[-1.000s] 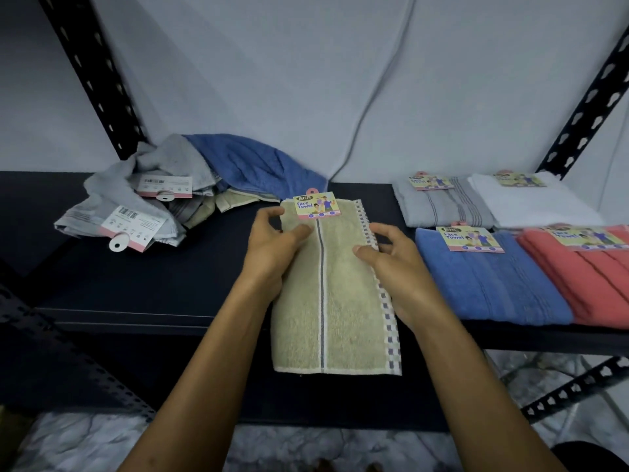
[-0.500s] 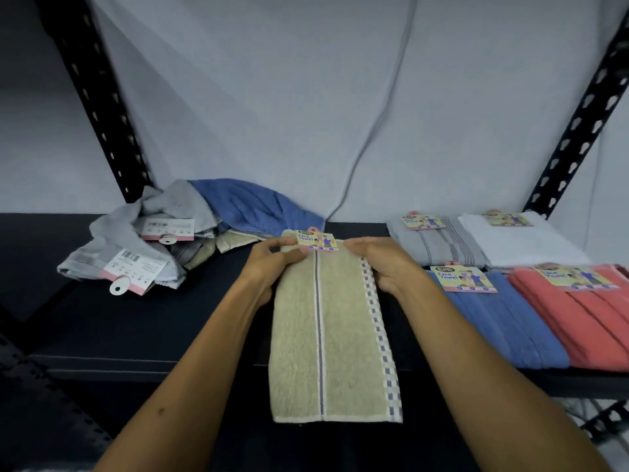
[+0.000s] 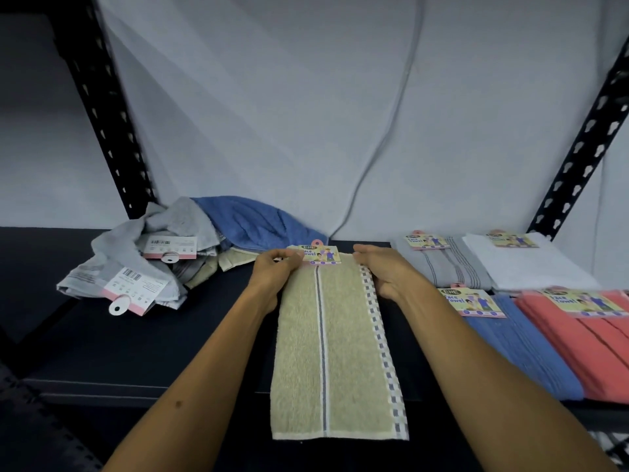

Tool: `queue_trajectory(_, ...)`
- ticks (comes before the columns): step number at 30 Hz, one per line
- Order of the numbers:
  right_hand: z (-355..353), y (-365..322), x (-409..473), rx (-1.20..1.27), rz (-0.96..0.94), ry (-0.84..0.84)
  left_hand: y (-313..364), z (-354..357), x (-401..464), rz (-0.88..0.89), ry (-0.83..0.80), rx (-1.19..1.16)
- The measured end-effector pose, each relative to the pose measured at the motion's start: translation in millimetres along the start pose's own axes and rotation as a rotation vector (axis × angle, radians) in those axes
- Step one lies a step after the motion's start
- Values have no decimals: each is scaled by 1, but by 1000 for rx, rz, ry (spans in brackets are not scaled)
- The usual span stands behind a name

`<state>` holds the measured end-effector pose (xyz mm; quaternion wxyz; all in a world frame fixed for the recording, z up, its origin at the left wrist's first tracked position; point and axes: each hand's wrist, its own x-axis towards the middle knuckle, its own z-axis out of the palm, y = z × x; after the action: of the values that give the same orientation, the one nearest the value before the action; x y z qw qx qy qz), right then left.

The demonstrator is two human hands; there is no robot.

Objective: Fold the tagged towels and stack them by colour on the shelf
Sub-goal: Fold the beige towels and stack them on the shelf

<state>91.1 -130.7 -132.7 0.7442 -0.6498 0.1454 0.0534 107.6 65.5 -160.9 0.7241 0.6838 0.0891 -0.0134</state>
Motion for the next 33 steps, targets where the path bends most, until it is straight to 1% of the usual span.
queue_trajectory(2,0,0,6,-45,-4,41,-1,1,6,25,71,31)
queue_trajectory(4,-2,1,9,-18,-26,77,-4,1,12,48,113,69)
queue_trajectory(8,-6,3,11,12,-90,144,-10,1,16,94,132,125)
queue_trajectory(12,-1,7,16,2,-128,121,-9,2,18,99,136,107)
queue_trajectory(16,2,5,22,25,-112,96,-5,4,20,128,164,113)
queue_trajectory(19,1,6,26,22,-125,162,-7,5,21,175,199,167)
queue_trajectory(22,0,10,32,17,-146,244,-9,5,20,211,191,224)
queue_trajectory(25,1,17,31,-62,-188,295,-11,6,19,234,212,263)
queue_trajectory(27,2,17,29,-76,-184,274,-13,6,18,263,217,272)
queue_trajectory(29,1,10,31,-54,-126,224,-13,6,17,274,196,263)
queue_trajectory(31,-2,3,36,-22,-62,155,-13,6,19,263,180,238)
queue_trajectory(33,-6,1,41,6,-43,105,-10,6,21,247,185,201)
